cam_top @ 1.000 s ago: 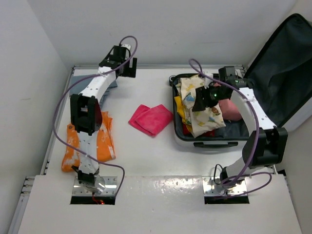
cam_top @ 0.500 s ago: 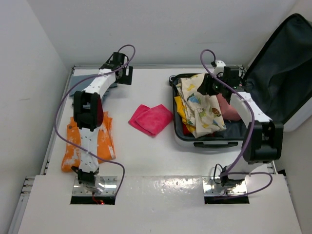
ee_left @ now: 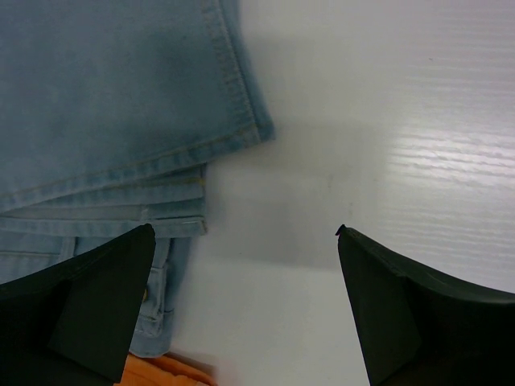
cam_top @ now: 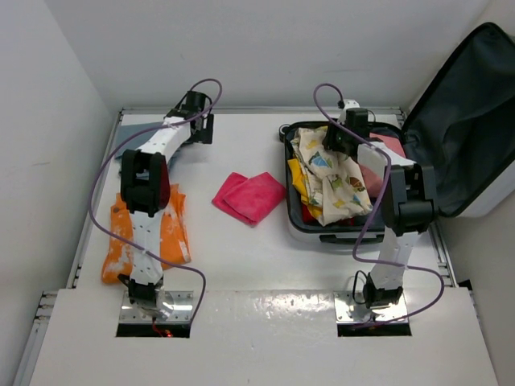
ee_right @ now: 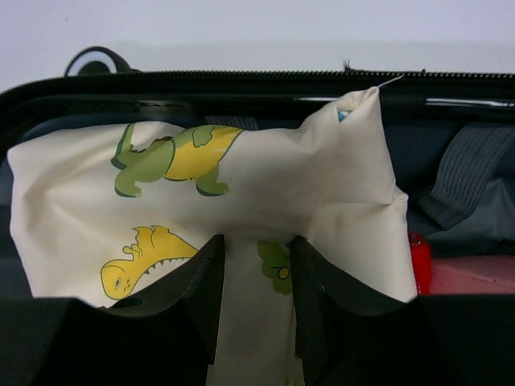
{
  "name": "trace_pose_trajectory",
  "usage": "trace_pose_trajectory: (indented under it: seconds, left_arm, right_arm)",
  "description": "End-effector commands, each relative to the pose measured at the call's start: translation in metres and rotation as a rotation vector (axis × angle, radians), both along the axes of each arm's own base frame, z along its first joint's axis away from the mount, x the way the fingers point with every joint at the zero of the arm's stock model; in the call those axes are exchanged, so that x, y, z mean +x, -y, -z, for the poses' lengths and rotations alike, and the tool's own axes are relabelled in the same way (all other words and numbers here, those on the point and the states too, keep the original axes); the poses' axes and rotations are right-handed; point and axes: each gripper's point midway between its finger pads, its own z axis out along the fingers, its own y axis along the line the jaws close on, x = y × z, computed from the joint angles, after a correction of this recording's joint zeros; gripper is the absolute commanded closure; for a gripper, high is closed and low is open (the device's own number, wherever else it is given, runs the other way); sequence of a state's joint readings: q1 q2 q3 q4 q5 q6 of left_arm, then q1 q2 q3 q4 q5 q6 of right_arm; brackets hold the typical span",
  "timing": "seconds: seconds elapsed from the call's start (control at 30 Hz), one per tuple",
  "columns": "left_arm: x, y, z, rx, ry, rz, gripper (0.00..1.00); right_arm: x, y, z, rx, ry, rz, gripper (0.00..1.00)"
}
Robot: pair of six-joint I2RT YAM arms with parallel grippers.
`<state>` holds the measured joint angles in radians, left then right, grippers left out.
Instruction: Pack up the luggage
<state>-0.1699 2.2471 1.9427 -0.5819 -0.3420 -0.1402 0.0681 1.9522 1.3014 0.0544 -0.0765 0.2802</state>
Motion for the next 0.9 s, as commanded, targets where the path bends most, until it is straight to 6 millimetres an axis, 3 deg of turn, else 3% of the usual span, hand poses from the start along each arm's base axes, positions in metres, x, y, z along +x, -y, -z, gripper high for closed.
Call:
trace_pose_trajectory:
  seconds: [0.0, 0.1, 0.23, 0.3, 0.37, 0.4, 0.5, 0.53, 0.57, 0.6, 0.63, 0.7, 0.77, 0.8, 0.87]
  left_arm:
    - [0.014, -0.027, -0.034, 0.047, 0.11, -0.11, 0.0]
    - [0.027, -0.043, -0.034, 0.067, 0.132, -0.131, 0.0]
    - [0.046, -0.062, -0.014, 0.118, 0.115, -0.126, 0.0]
    - [0.056, -0.06, 0.007, 0.102, 0.088, -0.081, 0.0]
    - [0.06, -0.06, 0.017, 0.116, 0.074, -0.066, 0.0]
    - [0.059, -0.06, 0.034, 0.12, 0.042, -0.065, 0.0]
    - [0.047, -0.077, 0.055, 0.138, -0.026, -0.092, 0.0]
    - [0.044, -0.085, 0.059, 0.13, -0.033, -0.115, 0.0]
    - [0.04, -0.088, 0.062, 0.106, -0.048, -0.13, 0.0]
    - [0.03, -0.09, 0.072, 0.073, -0.091, -0.131, 0.0]
    - [0.022, -0.105, 0.078, 0.062, -0.115, -0.171, 0.0]
    - [0.002, -0.109, 0.102, 0.003, -0.192, -0.182, 0.0]
    - [-0.007, -0.119, 0.101, -0.01, -0.21, -0.187, 0.03]
    - [-0.01, -0.114, 0.095, -0.059, -0.215, -0.164, 0.03]
    - [-0.019, -0.128, 0.093, -0.102, -0.225, -0.199, 0.13]
  right_arm:
    - [-0.004, 0.001, -0.008, -0.048, -0.034, 0.017, 0.64]
    - [-0.031, -0.004, 0.005, -0.064, -0.107, -0.007, 0.67]
    - [-0.057, -0.01, 0.01, -0.052, -0.209, -0.038, 0.68]
    - [-0.066, -0.012, 0.007, -0.039, -0.243, -0.056, 0.63]
    - [-0.068, -0.016, -0.006, -0.004, -0.237, -0.078, 0.49]
    - [-0.069, -0.018, -0.01, 0.005, -0.238, -0.083, 0.45]
    - [-0.066, -0.022, -0.044, 0.053, -0.211, -0.121, 0.32]
    - [-0.059, -0.028, -0.069, 0.088, -0.164, -0.155, 0.29]
    - [-0.062, -0.023, -0.078, 0.103, -0.165, -0.151, 0.25]
    - [-0.064, -0.024, -0.086, 0.123, -0.163, -0.165, 0.24]
    - [-0.06, -0.018, -0.104, 0.131, -0.132, -0.154, 0.23]
    - [-0.067, -0.019, -0.124, 0.181, -0.121, -0.178, 0.21]
    - [-0.065, -0.026, -0.155, 0.225, -0.067, -0.209, 0.21]
    - [-0.063, -0.013, -0.168, 0.256, -0.051, -0.176, 0.21]
    - [-0.064, -0.017, -0.191, 0.292, -0.011, -0.211, 0.2]
